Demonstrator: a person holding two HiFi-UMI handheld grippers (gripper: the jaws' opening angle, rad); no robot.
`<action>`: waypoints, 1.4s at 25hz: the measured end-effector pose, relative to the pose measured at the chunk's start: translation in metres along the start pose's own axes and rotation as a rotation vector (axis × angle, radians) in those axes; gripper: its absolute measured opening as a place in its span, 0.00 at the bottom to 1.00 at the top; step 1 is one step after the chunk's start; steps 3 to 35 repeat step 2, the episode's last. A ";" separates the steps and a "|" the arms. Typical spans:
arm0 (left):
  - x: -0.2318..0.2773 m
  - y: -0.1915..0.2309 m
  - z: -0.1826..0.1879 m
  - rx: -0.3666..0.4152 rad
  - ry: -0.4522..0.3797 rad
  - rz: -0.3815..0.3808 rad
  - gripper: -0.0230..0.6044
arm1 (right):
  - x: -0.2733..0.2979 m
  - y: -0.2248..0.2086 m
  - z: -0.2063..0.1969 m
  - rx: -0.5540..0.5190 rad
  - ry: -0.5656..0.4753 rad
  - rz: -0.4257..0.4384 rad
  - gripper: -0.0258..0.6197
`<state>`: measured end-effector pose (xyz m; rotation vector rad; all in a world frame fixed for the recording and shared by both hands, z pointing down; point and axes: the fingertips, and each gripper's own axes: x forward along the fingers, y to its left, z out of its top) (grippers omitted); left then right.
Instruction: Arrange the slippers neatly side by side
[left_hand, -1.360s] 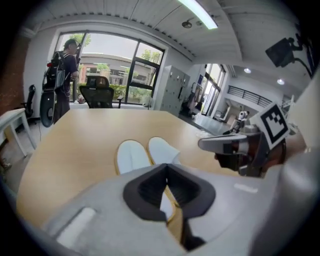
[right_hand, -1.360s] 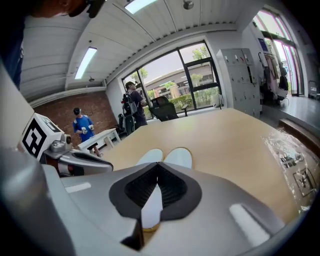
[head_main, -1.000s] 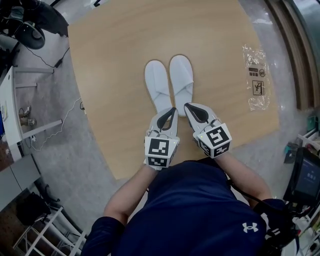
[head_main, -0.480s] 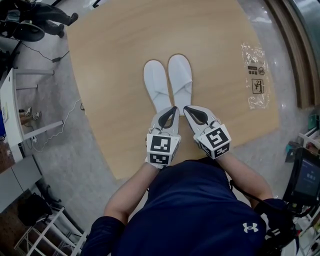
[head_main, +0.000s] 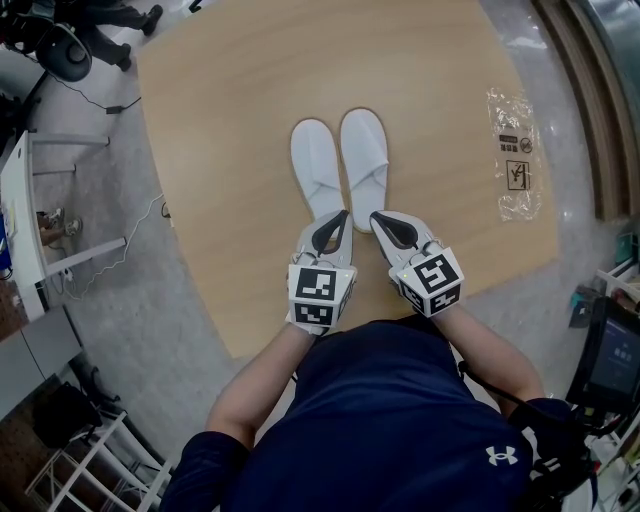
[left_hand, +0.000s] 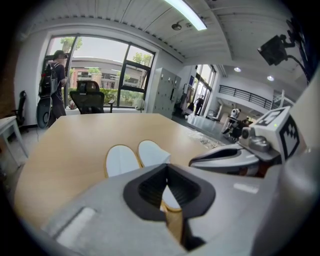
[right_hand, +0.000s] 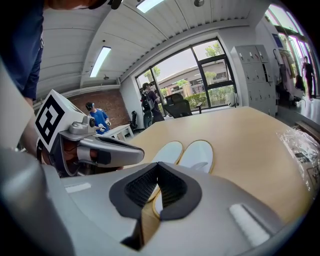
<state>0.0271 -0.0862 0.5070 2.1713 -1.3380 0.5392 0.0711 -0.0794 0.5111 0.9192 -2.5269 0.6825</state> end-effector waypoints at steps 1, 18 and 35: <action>-0.001 0.002 -0.001 0.006 0.000 0.003 0.04 | 0.000 0.001 0.001 0.001 0.001 0.001 0.06; -0.002 0.003 -0.002 0.011 0.000 0.005 0.04 | 0.001 0.003 0.001 0.002 0.001 0.002 0.06; -0.002 0.003 -0.002 0.011 0.000 0.005 0.04 | 0.001 0.003 0.001 0.002 0.001 0.002 0.06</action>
